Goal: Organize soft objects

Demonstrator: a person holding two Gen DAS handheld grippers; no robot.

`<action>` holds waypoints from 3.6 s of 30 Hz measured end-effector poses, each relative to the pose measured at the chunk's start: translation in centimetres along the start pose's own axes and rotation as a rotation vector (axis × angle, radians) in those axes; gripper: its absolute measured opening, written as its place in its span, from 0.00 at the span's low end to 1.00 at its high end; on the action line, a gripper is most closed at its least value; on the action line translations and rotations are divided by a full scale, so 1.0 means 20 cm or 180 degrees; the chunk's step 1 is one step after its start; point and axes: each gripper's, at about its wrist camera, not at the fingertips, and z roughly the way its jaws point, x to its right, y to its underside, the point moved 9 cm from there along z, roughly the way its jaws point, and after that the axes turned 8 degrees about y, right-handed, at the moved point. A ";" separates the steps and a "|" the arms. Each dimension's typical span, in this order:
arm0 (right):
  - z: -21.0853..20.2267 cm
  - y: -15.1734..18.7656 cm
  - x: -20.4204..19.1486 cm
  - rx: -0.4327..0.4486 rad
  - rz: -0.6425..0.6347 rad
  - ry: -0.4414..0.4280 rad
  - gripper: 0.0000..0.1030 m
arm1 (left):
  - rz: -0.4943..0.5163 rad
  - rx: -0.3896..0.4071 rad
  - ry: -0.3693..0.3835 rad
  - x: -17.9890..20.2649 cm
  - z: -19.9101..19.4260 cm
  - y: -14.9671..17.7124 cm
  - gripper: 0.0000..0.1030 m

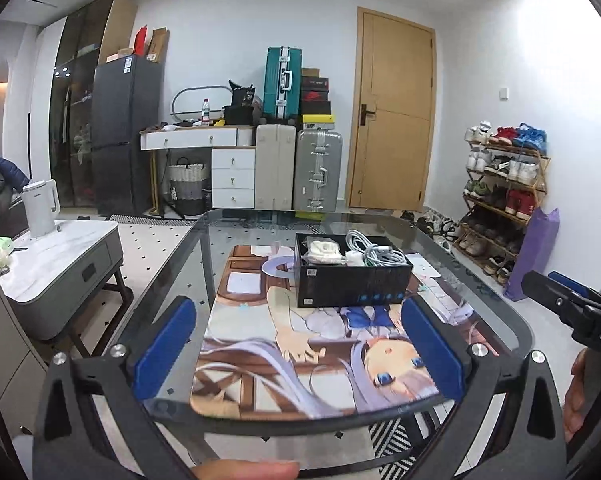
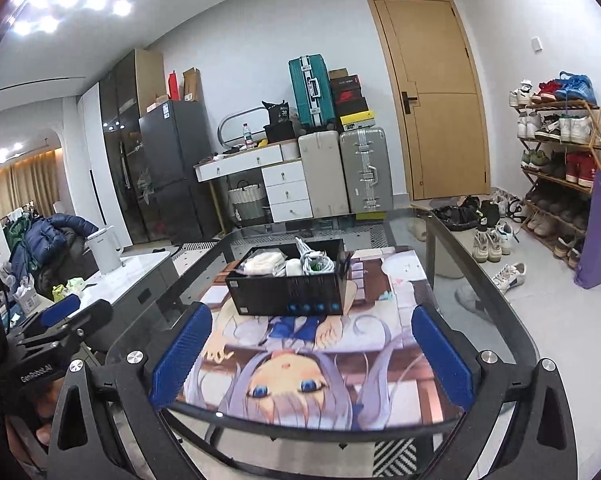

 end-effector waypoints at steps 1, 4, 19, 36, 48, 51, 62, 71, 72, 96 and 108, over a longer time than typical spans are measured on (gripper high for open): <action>-0.02 0.00 0.00 0.0030 -0.0018 0.0001 0.99 | 0.0049 0.0054 0.0019 0.01 -0.03 0.01 1.00; -0.04 0.01 -0.03 0.0075 -0.0106 0.0007 0.99 | 0.0236 0.0224 0.0070 0.06 -0.09 -0.01 1.00; -0.01 0.00 -0.09 0.0061 -0.0182 -0.0059 0.99 | 0.0319 0.0252 0.0152 0.11 -0.10 -0.01 1.00; -0.03 0.01 -0.13 0.0094 -0.0278 -0.0063 0.99 | 0.0282 0.0318 0.0082 0.09 -0.12 -0.03 1.00; -0.02 0.03 -0.15 0.0076 -0.0317 -0.0060 0.99 | 0.0345 0.0348 0.0042 0.11 -0.13 -0.03 1.00; -0.02 0.03 -0.15 0.0072 -0.0315 -0.0063 0.99 | 0.0377 0.0346 0.0013 0.12 -0.12 -0.03 1.00; -0.01 0.05 -0.15 0.0052 -0.0343 -0.0082 0.99 | 0.0351 0.0310 0.0016 0.11 -0.12 -0.03 1.00; 0.00 0.06 -0.16 0.0035 -0.0341 -0.0082 0.99 | 0.0375 0.0297 0.0009 0.10 -0.11 -0.02 1.00; 0.00 0.06 -0.16 0.0034 -0.0344 -0.0082 0.99 | 0.0374 0.0294 0.0012 0.10 -0.11 -0.02 1.00; 0.01 0.09 -0.17 -0.0014 -0.0368 -0.0101 0.99 | 0.0383 0.0279 0.0030 0.09 -0.11 -0.04 1.00; 0.02 0.09 -0.18 -0.0018 -0.0375 -0.0116 0.99 | 0.0420 0.0301 -0.0022 0.10 -0.10 -0.02 1.00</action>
